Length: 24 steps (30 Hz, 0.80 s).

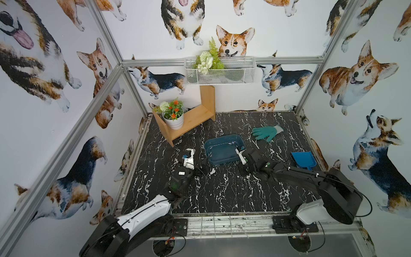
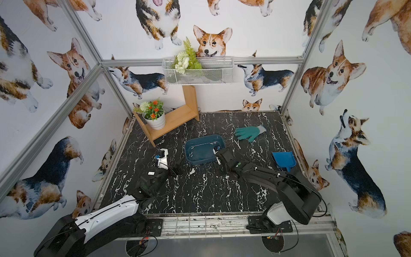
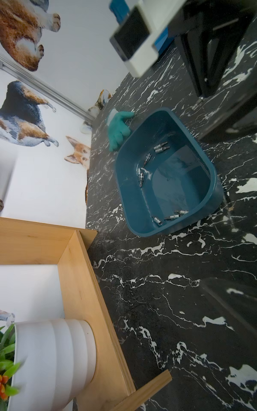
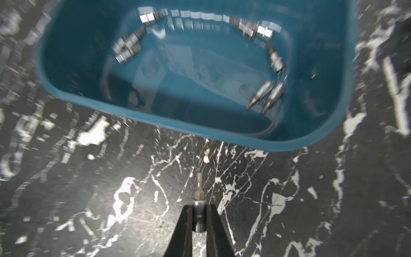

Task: Put the bit on the desktop into the storage box
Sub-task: Pick up the screwdriver bit from the center of the board, then place the screwdriver bit in the storage box.

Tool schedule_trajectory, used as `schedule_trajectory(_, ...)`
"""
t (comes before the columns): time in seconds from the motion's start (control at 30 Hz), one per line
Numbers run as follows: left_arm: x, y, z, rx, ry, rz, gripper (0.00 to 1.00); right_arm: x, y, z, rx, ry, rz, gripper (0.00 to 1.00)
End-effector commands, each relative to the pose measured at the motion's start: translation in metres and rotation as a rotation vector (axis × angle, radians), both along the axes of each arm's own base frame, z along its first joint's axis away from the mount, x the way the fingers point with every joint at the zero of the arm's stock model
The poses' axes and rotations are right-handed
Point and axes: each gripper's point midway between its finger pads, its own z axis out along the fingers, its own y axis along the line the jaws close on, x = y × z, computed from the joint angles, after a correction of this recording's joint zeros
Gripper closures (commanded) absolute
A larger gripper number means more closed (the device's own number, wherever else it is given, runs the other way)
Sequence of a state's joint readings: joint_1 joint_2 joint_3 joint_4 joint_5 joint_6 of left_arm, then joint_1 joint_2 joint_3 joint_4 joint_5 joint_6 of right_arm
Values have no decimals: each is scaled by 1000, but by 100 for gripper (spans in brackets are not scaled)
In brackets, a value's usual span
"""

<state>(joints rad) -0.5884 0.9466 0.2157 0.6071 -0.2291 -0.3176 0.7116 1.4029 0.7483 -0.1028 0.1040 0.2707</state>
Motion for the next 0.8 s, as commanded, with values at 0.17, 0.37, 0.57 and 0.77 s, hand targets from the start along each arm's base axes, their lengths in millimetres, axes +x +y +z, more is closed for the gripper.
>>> schedule_trajectory(0.17, 2, 2, 4, 1, -12, 12, 0, 30, 21, 80, 148, -207, 5, 91)
schedule_trajectory(0.37, 0, 5, 5, -9, -20, 23, 0, 71, 43, 90, 195, -244, -8, 91)
schedule_trajectory(0.57, 1, 9, 6, 0, -26, 42, 0, 101, 76, 70, 255, -215, 0, 90)
schedule_trajectory(0.77, -2, 12, 10, -8, -46, 48, 0, 122, 92, 52, 245, -192, -2, 85)
